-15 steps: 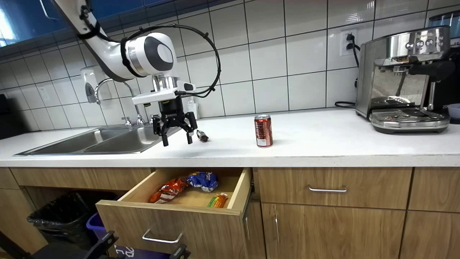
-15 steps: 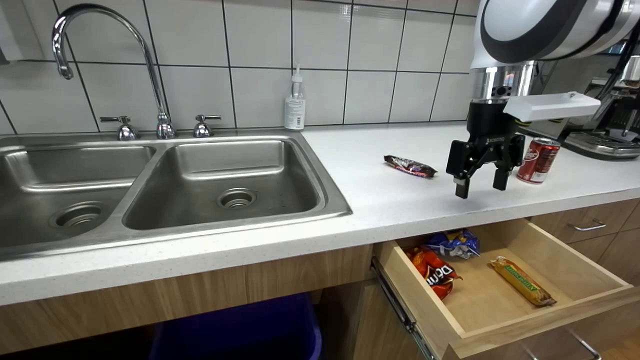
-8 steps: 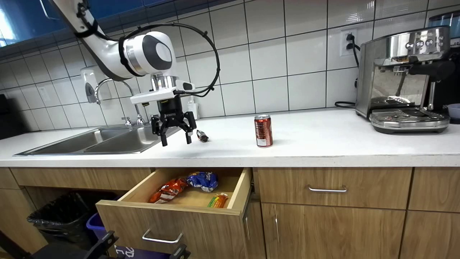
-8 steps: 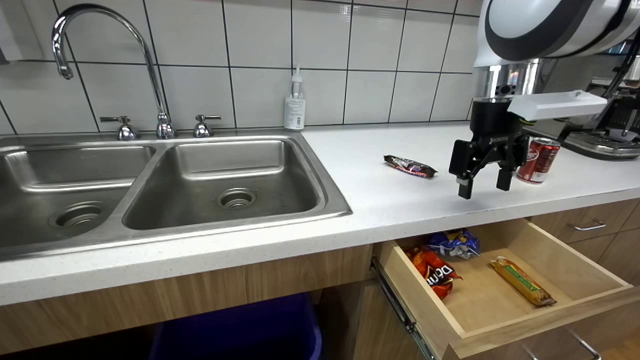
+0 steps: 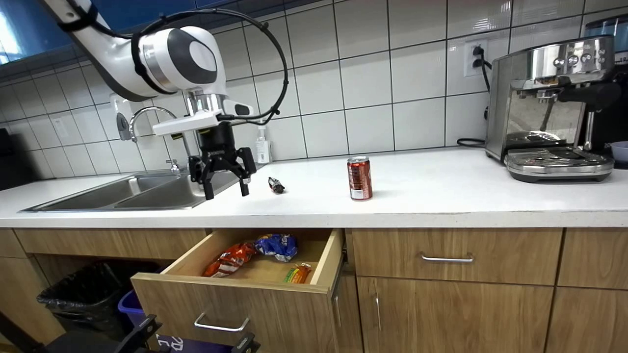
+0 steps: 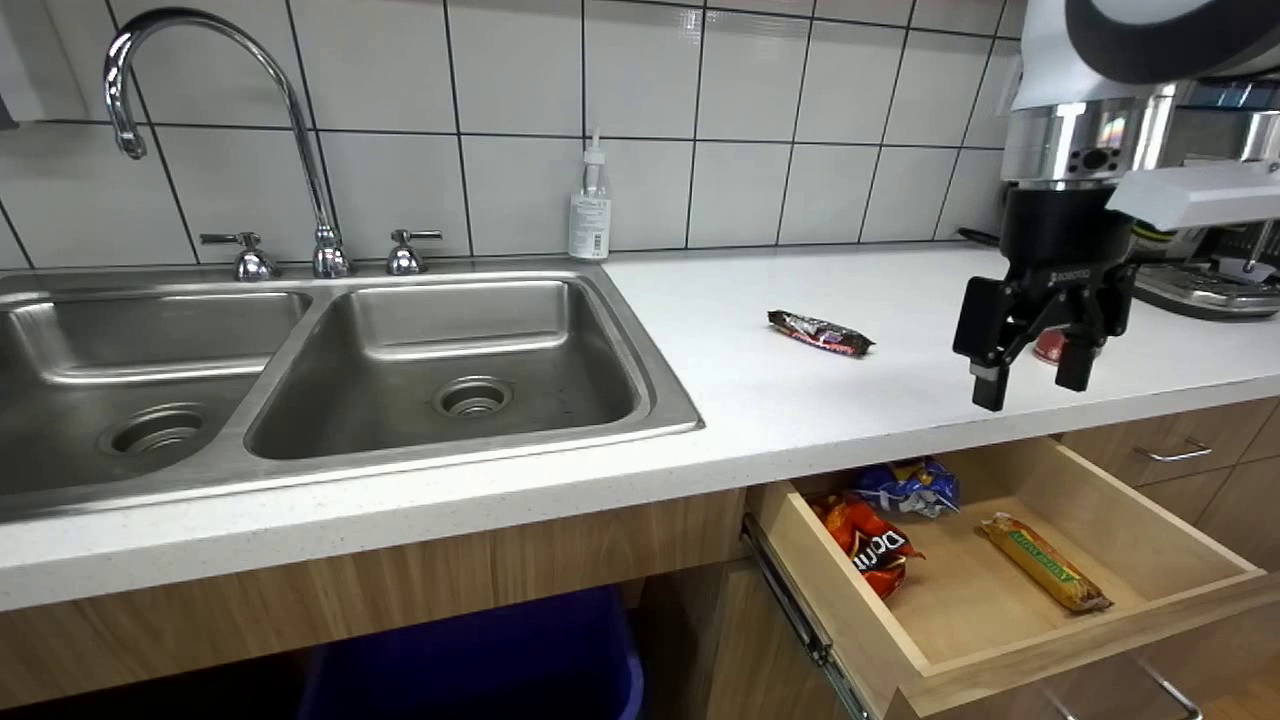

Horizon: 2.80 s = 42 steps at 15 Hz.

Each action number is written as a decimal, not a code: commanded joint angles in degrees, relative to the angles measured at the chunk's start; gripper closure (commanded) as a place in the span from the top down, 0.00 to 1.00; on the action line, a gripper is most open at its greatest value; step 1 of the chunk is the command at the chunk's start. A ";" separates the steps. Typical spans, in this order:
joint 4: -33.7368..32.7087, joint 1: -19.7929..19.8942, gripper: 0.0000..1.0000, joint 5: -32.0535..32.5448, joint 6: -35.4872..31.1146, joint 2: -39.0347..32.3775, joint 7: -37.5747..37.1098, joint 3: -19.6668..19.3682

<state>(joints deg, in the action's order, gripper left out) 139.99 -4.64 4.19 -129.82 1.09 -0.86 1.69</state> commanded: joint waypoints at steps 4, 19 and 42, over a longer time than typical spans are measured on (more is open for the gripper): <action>8.77 0.71 1.00 0.18 1.45 8.98 -3.60 0.76; 16.23 2.13 1.00 -0.02 3.88 10.82 -5.62 0.32; 16.52 1.93 1.00 -0.33 5.98 8.34 -2.51 0.04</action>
<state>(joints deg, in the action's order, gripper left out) 156.08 -3.33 4.11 -125.96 9.35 -4.78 1.55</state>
